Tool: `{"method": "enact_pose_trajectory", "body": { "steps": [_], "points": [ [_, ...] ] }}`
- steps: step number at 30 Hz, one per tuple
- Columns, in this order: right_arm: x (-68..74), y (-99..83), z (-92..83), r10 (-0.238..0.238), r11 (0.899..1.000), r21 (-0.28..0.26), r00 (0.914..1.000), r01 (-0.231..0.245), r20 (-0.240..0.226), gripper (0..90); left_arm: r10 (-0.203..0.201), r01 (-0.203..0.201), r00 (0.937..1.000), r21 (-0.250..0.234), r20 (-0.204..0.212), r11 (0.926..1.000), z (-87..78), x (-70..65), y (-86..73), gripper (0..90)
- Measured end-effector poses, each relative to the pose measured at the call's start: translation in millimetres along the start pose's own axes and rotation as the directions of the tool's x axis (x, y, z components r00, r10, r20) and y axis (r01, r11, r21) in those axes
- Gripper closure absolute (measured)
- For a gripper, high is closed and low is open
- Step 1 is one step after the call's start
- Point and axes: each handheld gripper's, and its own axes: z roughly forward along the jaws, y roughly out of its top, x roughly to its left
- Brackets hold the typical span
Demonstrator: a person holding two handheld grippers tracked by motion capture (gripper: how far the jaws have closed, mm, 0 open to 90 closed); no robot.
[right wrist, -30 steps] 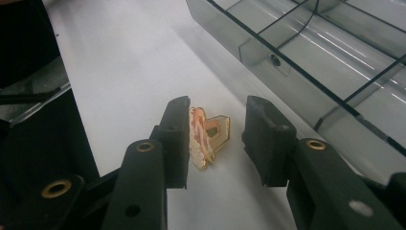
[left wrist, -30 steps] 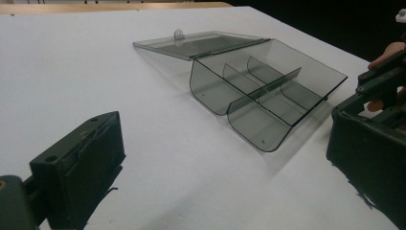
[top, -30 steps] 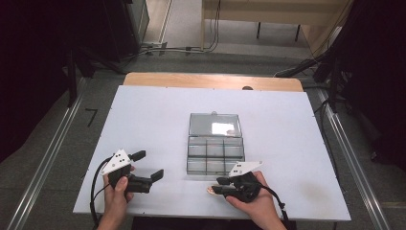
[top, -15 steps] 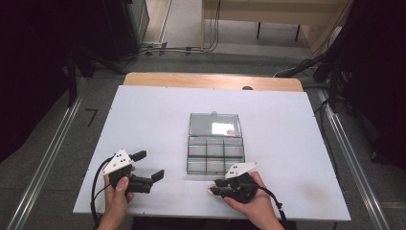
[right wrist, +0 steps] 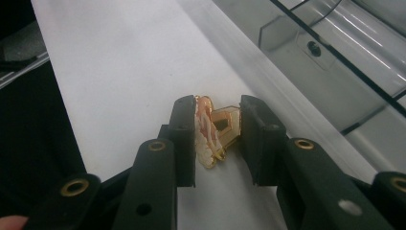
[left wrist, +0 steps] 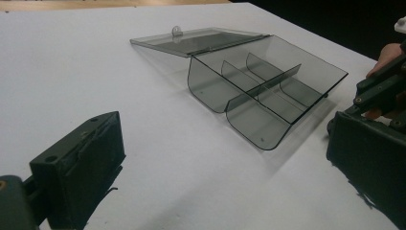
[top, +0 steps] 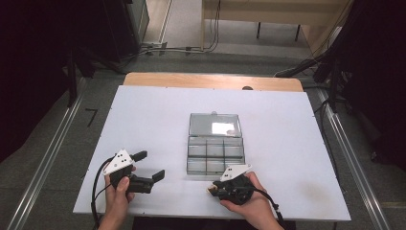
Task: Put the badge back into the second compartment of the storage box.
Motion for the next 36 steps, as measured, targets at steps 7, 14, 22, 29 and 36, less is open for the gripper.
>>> {"method": "enact_pose_trajectory", "body": {
  "steps": [7,14,22,29,36],
  "points": [
    [3.8,-0.8,-0.5,-0.018,1.0,-0.008,0.9997,0.018,0.017,68.4,0.006,-0.006,1.0,0.005,0.001,1.0,1.1,-0.9,0.4,0.0],
    [2.9,-2.6,-5.2,-0.032,0.999,-0.03,0.9994,0.032,-0.012,77.4,0.004,-0.004,1.0,0.002,0.001,1.0,0.8,0.2,0.5,0.0],
    [4.4,-4.6,-1.6,-0.052,0.999,-0.008,0.9982,0.052,-0.029,79.1,0.002,-0.002,1.0,0.001,-0.002,1.0,-0.3,1.1,0.6,0.0],
    [6.5,-3.8,-1.6,-0.054,0.999,-0.005,0.9958,0.054,-0.074,85.4,0.0,0.0,1.0,0.002,-0.001,1.0,0.1,0.9,0.6,0.0],
    [5.6,-3.1,-3.2,-0.049,0.999,-0.023,0.9957,0.047,-0.078,87.0,0.003,-0.003,1.0,0.0,-0.004,1.0,-0.6,1.1,0.7,0.0]
  ]
}}
